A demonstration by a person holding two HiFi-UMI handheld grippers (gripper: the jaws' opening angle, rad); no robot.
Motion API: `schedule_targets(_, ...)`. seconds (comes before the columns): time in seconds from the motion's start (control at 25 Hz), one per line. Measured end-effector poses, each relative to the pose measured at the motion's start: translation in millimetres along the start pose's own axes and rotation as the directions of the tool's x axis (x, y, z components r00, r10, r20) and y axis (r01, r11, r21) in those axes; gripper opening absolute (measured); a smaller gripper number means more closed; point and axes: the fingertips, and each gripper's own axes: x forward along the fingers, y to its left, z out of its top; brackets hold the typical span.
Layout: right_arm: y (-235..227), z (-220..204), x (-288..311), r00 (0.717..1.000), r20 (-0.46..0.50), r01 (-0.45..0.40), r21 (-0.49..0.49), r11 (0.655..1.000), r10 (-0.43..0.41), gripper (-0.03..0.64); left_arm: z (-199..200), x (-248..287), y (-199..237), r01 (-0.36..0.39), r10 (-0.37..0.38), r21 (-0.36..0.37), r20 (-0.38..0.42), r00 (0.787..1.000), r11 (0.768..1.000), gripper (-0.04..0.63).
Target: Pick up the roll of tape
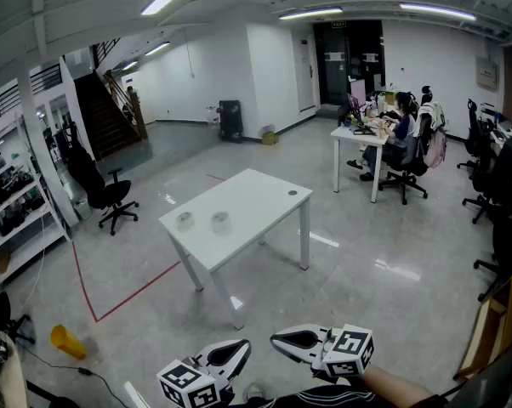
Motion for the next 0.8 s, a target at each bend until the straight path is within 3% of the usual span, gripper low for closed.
schedule_targets(0.56, -0.4, 0.0, -15.1, 1.0, 0.028, -0.001, 0.022, 1.0, 0.0, 0.014, -9.3, 10.5, -14.8, 0.005, -0.005, 0.004, -0.012, 1.0, 1.0, 0.003)
schedule_targets(0.8, -1.4, -5.4, -11.0, 1.0, -0.004, -0.008, 0.028, 1.0, 0.008, 0.014, -10.0, 10.7, -12.1, 0.001, -0.001, -0.01, -0.02, 1.0, 1.0, 0.003)
